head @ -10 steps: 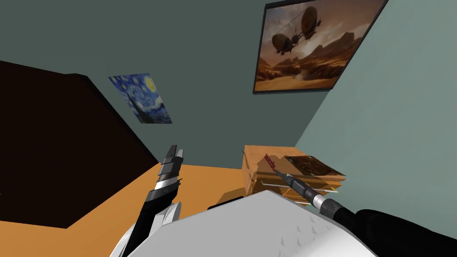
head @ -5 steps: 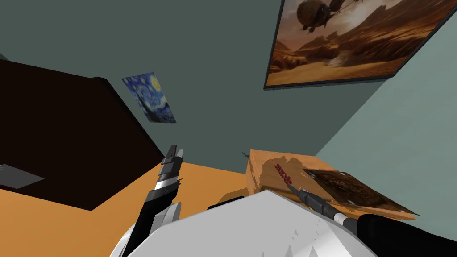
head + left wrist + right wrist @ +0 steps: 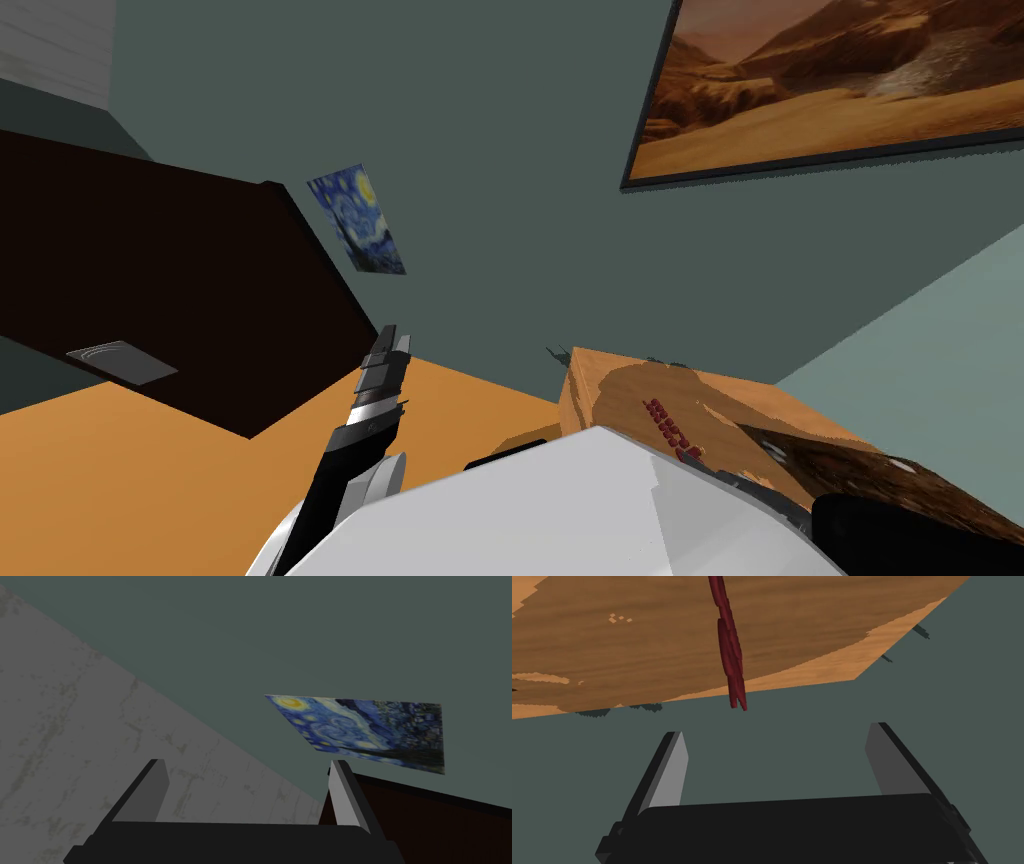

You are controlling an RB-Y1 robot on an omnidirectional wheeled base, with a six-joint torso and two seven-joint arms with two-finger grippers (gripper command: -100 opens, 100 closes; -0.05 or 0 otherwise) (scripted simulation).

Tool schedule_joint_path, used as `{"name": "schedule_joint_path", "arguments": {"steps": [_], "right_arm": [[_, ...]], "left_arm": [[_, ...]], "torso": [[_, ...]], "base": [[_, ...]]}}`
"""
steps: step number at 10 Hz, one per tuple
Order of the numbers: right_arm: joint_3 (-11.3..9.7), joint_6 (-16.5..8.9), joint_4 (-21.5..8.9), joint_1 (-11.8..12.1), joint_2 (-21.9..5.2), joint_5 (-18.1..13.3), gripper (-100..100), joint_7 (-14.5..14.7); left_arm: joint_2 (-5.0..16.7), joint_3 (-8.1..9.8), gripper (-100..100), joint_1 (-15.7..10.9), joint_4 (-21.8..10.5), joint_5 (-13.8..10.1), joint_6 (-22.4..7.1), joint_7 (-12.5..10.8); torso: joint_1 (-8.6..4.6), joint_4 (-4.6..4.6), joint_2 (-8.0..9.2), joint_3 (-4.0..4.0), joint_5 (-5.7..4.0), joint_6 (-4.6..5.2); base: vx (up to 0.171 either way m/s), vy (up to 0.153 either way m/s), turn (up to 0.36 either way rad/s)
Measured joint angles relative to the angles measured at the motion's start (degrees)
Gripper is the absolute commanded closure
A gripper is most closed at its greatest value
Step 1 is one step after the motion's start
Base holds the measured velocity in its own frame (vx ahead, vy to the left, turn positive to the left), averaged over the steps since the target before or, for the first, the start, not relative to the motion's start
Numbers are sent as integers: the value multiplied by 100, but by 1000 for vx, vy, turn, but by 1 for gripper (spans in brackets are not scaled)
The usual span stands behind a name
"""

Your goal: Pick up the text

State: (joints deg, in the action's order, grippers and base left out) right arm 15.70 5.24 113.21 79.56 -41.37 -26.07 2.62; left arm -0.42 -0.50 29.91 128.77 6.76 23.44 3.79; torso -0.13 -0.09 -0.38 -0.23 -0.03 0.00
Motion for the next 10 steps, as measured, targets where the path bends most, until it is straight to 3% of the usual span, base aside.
{"name": "schedule_joint_path", "arguments": {"steps": [2, 3, 4, 7, 8, 10], "right_arm": [[-22, -122, -222, 85, -181, -79, -100, -45], [-20, -141, -233, 92, -194, -83, 0, -55], [-20, -139, -231, 91, -193, -82, -100, -54], [-144, -88, -587, -221, -116, -72, -100, 9], [-149, -82, -603, -233, -114, -72, 100, 15], [-144, -86, -604, -230, -117, -75, 100, 18]], "left_arm": [[0, 0, 0, 0, 0, 0, 0, 0], [-1, 0, 0, 0, 0, 0, 0, 0], [-1, -1, 0, -1, 0, 0, 0, 0], [-1, -1, 0, -1, 0, 0, 0, 0], [-1, 0, 0, -1, 0, 0, 0, 0], [-1, -1, 0, -1, 0, 0, 0, 0]], "torso": [[10, 1, 3, 2, 3, -1], [21, 4, 18, 10, 4, 3], [29, 8, 32, 19, 7, 3], [26, 9, 35, 21, 5, 2], [30, 9, 39, 23, 7, 4], [34, 11, 42, 25, 4, 4]], "base": [[72, -35, 81], [8, -5, -3], [11, -8, 70], [15, -12, 47], [0, 0, 0], [0, 0, 0]]}}
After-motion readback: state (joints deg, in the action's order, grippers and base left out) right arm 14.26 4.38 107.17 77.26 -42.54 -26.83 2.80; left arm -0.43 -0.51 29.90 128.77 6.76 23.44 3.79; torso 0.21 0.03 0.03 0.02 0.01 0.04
